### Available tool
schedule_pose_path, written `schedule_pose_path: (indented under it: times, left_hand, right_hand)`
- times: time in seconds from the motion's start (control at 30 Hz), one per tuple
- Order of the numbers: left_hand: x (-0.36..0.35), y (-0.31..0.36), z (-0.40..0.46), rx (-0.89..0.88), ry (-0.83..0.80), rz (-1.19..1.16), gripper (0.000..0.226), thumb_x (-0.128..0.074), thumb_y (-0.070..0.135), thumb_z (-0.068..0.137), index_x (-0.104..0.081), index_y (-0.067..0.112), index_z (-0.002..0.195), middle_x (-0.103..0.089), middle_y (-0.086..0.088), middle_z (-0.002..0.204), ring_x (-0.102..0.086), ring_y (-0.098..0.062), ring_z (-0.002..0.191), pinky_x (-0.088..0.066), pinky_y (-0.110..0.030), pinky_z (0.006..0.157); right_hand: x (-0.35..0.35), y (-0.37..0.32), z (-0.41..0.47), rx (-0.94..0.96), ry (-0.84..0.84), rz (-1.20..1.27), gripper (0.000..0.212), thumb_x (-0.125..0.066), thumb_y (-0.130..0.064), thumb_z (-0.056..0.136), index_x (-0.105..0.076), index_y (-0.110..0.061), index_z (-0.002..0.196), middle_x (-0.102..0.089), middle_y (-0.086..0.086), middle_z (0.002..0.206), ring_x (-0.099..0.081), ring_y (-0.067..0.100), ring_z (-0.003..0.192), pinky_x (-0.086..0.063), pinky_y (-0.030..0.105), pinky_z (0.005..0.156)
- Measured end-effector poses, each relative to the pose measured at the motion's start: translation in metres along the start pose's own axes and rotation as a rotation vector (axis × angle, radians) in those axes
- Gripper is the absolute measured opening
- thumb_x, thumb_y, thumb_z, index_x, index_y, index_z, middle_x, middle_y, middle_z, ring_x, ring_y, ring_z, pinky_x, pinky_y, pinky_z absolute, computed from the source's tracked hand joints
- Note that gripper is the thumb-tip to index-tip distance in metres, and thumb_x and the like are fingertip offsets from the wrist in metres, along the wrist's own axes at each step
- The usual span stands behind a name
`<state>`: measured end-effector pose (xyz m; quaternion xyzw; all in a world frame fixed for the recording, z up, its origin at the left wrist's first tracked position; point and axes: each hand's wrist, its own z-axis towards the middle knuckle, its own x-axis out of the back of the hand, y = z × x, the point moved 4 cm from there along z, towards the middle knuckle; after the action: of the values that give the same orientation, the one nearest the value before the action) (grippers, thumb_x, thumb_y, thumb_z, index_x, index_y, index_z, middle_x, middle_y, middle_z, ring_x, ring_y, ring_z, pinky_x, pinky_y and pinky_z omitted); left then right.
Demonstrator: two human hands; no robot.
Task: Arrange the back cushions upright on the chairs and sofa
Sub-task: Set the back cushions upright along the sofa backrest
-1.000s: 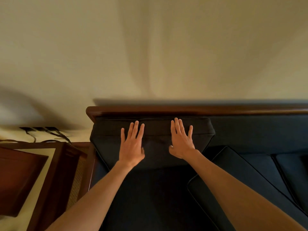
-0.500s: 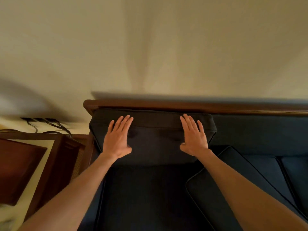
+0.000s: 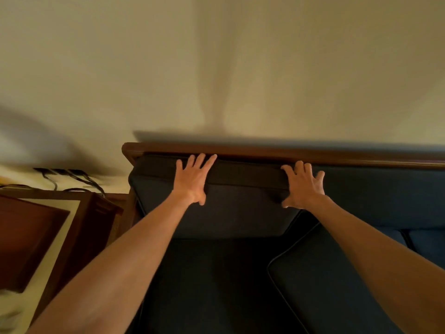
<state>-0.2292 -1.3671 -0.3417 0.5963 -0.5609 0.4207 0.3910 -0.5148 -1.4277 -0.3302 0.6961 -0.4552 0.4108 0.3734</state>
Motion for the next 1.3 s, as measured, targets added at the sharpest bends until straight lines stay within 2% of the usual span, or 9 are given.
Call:
schedule_pose_path:
  times: [0.1, 0.23, 0.37, 0.47, 0.67, 0.77, 0.87, 1.0, 1.3]
  left_hand:
    - [0.002, -0.03, -0.01, 0.025, 0.016, 0.061, 0.135, -0.09, 0.055, 0.047, -0.013, 0.024, 0.153, -0.031, -0.007, 0.152, -0.026, -0.029, 0.143, -0.021, -0.061, 0.112]
    - [0.008, -0.023, -0.03, -0.036, 0.096, 0.169, 0.117, -0.087, 0.057, 0.053, -0.029, 0.018, 0.147, -0.043, -0.003, 0.142, -0.04, -0.025, 0.132, -0.03, -0.057, 0.103]
    - [0.008, -0.011, -0.052, -0.12, 0.31, 0.228, 0.102, -0.087, 0.053, 0.053, -0.043, 0.018, 0.138, -0.053, -0.002, 0.131, -0.049, -0.023, 0.12, -0.034, -0.051, 0.092]
    - [-0.015, -0.021, -0.066, -0.1, 0.332, 0.198, 0.105, -0.091, 0.051, 0.043, -0.05, 0.015, 0.132, -0.058, -0.005, 0.124, -0.053, -0.027, 0.114, -0.037, -0.052, 0.086]
    - [-0.017, -0.043, -0.064, -0.039, 0.199, 0.152, 0.118, -0.088, 0.058, 0.051, -0.033, 0.018, 0.147, -0.044, -0.006, 0.144, -0.038, -0.029, 0.136, -0.032, -0.056, 0.102]
    - [-0.015, -0.029, -0.057, 0.05, 0.158, 0.058, 0.126, -0.087, 0.048, 0.061, -0.009, 0.017, 0.155, -0.021, -0.008, 0.159, -0.014, -0.03, 0.149, -0.02, -0.059, 0.114]
    - [-0.024, -0.012, -0.059, 0.076, 0.183, -0.007, 0.135, -0.085, 0.045, 0.065, 0.013, 0.018, 0.155, 0.007, -0.01, 0.164, 0.008, -0.032, 0.15, -0.008, -0.063, 0.115]
    - [-0.03, -0.012, -0.057, 0.032, 0.265, -0.061, 0.133, -0.081, 0.054, 0.064, 0.01, 0.023, 0.155, 0.008, -0.006, 0.165, 0.011, -0.03, 0.15, -0.003, -0.064, 0.115]
    - [-0.02, -0.025, -0.014, 0.021, 0.17, -0.12, 0.129, -0.079, 0.056, 0.067, 0.012, 0.028, 0.154, 0.011, 0.0, 0.164, 0.014, -0.026, 0.15, 0.002, -0.059, 0.117]
  right_hand:
    - [-0.006, -0.004, -0.001, 0.075, -0.016, 0.115, 0.11, -0.089, -0.048, 0.055, -0.026, -0.023, 0.141, -0.017, 0.005, 0.152, -0.013, 0.032, 0.145, -0.019, 0.068, 0.111]
    - [-0.001, 0.0, -0.019, 0.084, 0.0, 0.237, 0.097, -0.089, -0.042, 0.051, -0.033, -0.022, 0.129, -0.049, -0.001, 0.13, -0.043, 0.027, 0.123, -0.042, 0.057, 0.096]
    - [-0.015, 0.015, -0.052, 0.039, 0.073, 0.207, 0.095, -0.084, -0.051, 0.052, -0.034, -0.023, 0.128, -0.045, -0.003, 0.128, -0.04, 0.026, 0.12, -0.042, 0.056, 0.093]
    - [-0.027, 0.001, -0.06, 0.065, 0.093, 0.173, 0.096, -0.082, -0.053, 0.053, -0.033, -0.023, 0.13, -0.042, -0.003, 0.13, -0.039, 0.026, 0.121, -0.041, 0.054, 0.094]
    - [-0.018, -0.03, -0.044, -0.023, 0.099, 0.208, 0.102, -0.08, -0.044, 0.059, -0.025, -0.019, 0.141, -0.032, 0.005, 0.145, -0.025, 0.032, 0.138, -0.028, 0.068, 0.106]
    - [-0.022, -0.054, -0.052, 0.002, 0.127, 0.156, 0.12, -0.081, -0.038, 0.068, -0.002, -0.013, 0.156, 0.0, 0.009, 0.164, 0.006, 0.034, 0.151, -0.007, 0.074, 0.111]
    - [-0.031, -0.093, -0.061, 0.156, 0.25, 0.147, 0.116, -0.073, -0.03, 0.071, 0.004, -0.017, 0.158, 0.01, 0.007, 0.165, 0.012, 0.033, 0.151, -0.002, 0.075, 0.11]
    - [-0.033, -0.107, -0.051, 0.189, 0.266, 0.164, 0.112, -0.069, -0.033, 0.072, 0.001, -0.02, 0.158, 0.008, 0.005, 0.166, 0.011, 0.032, 0.151, 0.002, 0.073, 0.111]
    - [-0.011, -0.099, -0.004, 0.244, 0.068, 0.178, 0.115, -0.07, -0.036, 0.079, 0.016, -0.025, 0.155, 0.023, -0.002, 0.163, 0.024, 0.027, 0.149, 0.006, 0.07, 0.11]
